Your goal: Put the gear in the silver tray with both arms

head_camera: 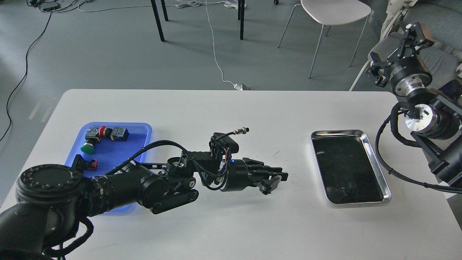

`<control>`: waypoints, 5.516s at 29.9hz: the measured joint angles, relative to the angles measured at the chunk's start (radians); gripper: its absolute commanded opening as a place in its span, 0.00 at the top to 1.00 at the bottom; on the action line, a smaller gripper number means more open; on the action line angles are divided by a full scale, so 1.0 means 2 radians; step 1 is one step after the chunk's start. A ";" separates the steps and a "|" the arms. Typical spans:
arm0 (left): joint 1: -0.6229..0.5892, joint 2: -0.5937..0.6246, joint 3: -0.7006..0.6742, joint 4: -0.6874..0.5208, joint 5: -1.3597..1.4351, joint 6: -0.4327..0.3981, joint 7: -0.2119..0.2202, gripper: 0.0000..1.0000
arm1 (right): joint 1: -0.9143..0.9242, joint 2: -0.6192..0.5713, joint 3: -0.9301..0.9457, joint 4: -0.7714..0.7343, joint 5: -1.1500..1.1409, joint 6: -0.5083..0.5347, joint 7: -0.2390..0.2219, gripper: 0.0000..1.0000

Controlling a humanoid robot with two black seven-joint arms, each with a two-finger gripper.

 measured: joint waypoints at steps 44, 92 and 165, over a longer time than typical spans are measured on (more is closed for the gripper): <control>0.002 0.000 -0.029 0.011 -0.036 0.006 0.000 0.48 | -0.001 -0.001 -0.026 0.001 0.000 0.000 -0.004 0.01; -0.087 0.126 -0.200 0.101 -0.480 -0.042 0.000 0.02 | 0.047 -0.158 -0.162 0.148 -0.164 0.020 -0.004 0.03; -0.024 0.144 -0.324 0.184 -0.685 -0.091 0.154 0.01 | 0.388 -0.042 -0.630 0.242 -0.735 0.136 0.085 0.06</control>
